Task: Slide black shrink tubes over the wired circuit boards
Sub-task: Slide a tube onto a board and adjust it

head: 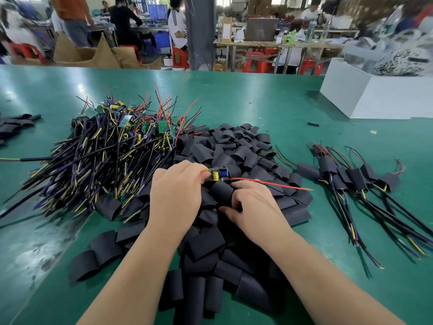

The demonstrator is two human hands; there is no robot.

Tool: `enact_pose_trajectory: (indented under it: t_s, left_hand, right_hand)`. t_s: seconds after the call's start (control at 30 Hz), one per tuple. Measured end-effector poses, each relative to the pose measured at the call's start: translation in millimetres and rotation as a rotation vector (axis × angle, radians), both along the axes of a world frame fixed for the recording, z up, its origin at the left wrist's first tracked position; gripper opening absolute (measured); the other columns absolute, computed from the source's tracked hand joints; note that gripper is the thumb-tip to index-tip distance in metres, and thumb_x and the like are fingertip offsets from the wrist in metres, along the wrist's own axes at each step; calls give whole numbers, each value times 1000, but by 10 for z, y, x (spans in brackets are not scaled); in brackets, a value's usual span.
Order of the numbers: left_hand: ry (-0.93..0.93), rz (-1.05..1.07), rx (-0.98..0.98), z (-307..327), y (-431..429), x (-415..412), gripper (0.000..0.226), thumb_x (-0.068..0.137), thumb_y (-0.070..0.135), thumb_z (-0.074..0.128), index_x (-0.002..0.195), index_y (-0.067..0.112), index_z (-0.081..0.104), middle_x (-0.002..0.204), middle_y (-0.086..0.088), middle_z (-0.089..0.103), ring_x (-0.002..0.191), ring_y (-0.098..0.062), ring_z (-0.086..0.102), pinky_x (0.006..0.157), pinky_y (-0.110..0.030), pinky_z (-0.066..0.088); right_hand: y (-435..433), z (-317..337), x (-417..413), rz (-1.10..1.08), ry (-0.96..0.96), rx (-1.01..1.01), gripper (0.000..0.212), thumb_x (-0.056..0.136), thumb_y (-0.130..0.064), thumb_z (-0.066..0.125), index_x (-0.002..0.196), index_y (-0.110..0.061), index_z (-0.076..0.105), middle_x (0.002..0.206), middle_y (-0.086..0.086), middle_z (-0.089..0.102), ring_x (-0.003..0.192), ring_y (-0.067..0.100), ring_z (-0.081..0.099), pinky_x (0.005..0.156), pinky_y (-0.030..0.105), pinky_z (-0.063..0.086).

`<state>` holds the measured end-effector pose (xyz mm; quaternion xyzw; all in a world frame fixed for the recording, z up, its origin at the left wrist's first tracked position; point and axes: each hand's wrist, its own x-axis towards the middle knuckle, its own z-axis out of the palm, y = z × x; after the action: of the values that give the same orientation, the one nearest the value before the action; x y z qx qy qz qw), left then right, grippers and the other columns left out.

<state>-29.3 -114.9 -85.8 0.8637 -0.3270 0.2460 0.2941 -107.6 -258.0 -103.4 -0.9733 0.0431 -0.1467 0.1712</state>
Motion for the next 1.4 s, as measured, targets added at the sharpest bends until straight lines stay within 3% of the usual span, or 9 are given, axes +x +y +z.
enact_pose_trajectory:
  t_s: [0.17,0.33,0.5,0.6,0.73,0.87,1.0,1.17,1.4]
  left_hand:
    - [-9,18,-31,-7,16,14,21,91,19,52,86,11,70,72,0,63,65,-28,58,66,-39,34]
    - [14,34,-78,-13,54,50,22,91,18,51,86,9,71,73,-1,65,64,-29,59,66,-42,36]
    - [76,57,-159,12,85,87,23,90,17,49,89,7,70,78,-4,66,69,-30,61,69,-46,41]
    - [94,47,-208,29,109,96,23,91,17,49,89,6,70,78,-4,67,71,-31,62,71,-52,45]
    - [107,45,-231,30,112,94,16,95,8,55,89,6,69,78,-4,66,72,-31,62,74,-54,46]
    - [117,47,-249,30,113,92,15,94,6,56,88,6,69,78,-3,65,71,-30,60,74,-55,46]
    - [127,44,-273,33,117,93,16,95,6,54,90,7,69,78,2,63,72,-28,60,75,-55,46]
    - [129,44,-248,33,129,102,16,95,8,55,90,7,70,77,0,66,70,-29,61,74,-55,47]
    - [170,38,-222,26,128,101,16,95,12,56,93,8,71,80,-2,68,72,-30,62,76,-54,46]
  right_hand:
    - [-6,6,-18,-45,-119,-42,49,87,-28,61,58,-23,22,93,0,64,91,25,58,77,31,42]
    - [-32,-2,-30,-106,-243,42,47,89,-28,59,53,-10,35,71,5,59,72,23,53,66,32,38]
    - [-199,66,-107,-128,-265,800,35,80,-25,66,57,-1,59,87,28,65,66,26,53,65,27,36]
    - [-283,138,-166,-23,-325,1253,25,71,-10,63,54,-18,46,88,22,72,76,22,70,68,29,46]
    - [-351,203,-239,197,-272,1617,42,72,0,59,110,-19,54,100,26,70,79,30,71,61,25,50]
    - [-381,268,-268,246,-265,1714,34,67,-8,67,99,-17,71,108,11,71,101,27,68,68,21,52]
    - [-439,273,-258,48,-389,1742,24,69,-10,59,83,-18,76,85,-3,68,80,13,58,62,16,45]
    - [-587,319,-292,111,-490,1792,44,69,-13,65,112,-26,62,93,2,70,87,14,67,69,18,50]
    - [-646,381,-380,305,-507,1727,42,82,-8,58,115,-33,63,105,3,71,102,17,67,73,20,50]
